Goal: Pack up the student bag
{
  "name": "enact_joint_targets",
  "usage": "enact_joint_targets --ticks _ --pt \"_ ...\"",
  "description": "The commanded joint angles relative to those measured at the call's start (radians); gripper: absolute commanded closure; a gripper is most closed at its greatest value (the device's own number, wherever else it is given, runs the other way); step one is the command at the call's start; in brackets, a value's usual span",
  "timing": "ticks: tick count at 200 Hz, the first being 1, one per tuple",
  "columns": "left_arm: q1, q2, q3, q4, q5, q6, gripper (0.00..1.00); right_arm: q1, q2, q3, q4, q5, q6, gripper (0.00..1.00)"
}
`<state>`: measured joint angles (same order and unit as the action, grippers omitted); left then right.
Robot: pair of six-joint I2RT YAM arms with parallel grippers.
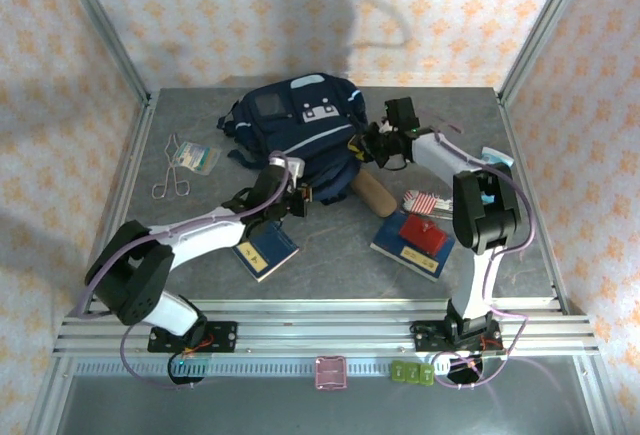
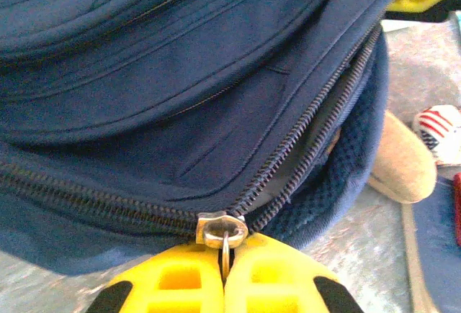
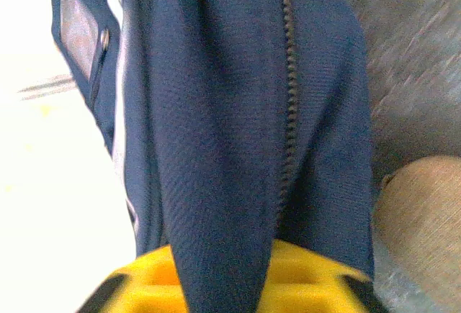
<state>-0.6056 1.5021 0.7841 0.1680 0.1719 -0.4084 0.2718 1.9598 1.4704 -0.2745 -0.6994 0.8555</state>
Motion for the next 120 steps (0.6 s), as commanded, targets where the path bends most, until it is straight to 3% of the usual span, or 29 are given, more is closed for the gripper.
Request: enact_joint_targets --ticks 1,20,82,120 --pt "-0.045 0.058 0.07 0.032 -0.012 -0.036 1.0 -0.065 0.02 0.103 0.021 0.215 -0.06 0.6" --pt "-0.062 0.132 0.147 0.044 -0.009 -0.028 1.0 -0.065 -0.043 0.042 0.004 0.203 -0.064 0.5" --pt "-0.079 0.204 0.228 0.038 0.026 0.0 1.0 0.018 -0.372 -0.349 0.048 0.151 -0.018 0.43" --pt "-0.098 0.201 0.232 0.025 0.034 0.011 1.0 0.083 -0.332 -0.392 0.146 0.108 0.053 0.42"
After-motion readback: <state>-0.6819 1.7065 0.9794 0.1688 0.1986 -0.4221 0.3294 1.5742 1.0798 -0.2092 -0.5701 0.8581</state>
